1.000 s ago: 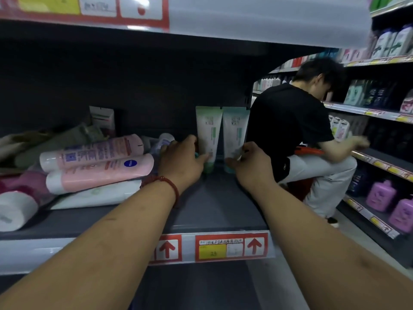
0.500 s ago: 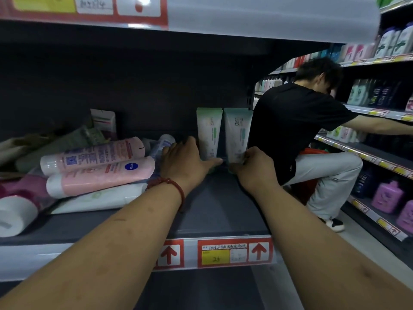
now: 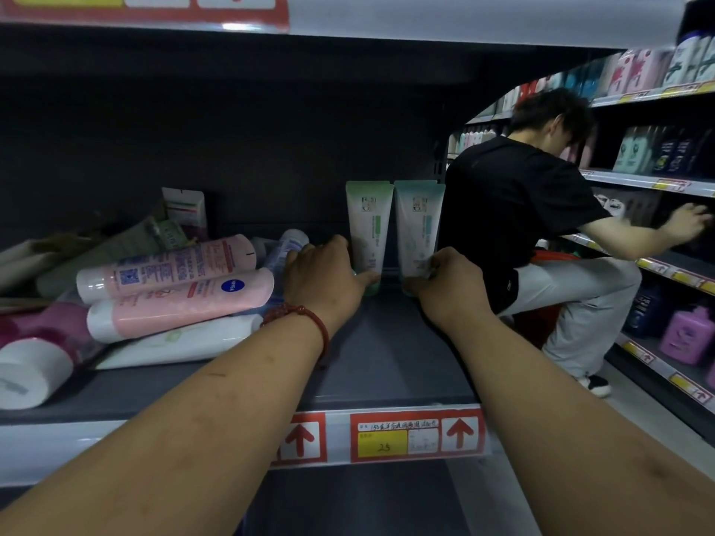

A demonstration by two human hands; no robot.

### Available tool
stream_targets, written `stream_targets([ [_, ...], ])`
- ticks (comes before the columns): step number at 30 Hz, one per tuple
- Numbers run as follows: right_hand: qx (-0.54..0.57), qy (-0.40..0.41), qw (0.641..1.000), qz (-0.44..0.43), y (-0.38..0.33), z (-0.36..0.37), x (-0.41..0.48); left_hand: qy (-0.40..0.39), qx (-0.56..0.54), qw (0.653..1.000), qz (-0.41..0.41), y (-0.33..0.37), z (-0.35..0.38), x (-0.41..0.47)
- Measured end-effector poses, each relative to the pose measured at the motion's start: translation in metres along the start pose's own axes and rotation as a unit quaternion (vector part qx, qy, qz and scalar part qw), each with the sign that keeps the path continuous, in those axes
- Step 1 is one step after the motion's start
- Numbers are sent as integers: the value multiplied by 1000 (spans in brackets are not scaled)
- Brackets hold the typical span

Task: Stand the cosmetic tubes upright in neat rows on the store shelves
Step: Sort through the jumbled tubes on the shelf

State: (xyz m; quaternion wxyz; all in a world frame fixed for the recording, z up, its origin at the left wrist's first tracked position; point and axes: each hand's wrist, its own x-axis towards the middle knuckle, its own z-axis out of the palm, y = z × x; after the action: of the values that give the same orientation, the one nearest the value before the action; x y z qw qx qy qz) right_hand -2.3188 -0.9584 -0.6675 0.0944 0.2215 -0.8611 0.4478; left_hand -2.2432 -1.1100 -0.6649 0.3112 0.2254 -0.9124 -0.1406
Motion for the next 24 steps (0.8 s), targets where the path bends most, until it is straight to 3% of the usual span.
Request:
stream_targets([
  [24, -9, 6, 1000, -12, 4, 7, 6, -1, 24, 1000, 5, 1, -2, -1],
])
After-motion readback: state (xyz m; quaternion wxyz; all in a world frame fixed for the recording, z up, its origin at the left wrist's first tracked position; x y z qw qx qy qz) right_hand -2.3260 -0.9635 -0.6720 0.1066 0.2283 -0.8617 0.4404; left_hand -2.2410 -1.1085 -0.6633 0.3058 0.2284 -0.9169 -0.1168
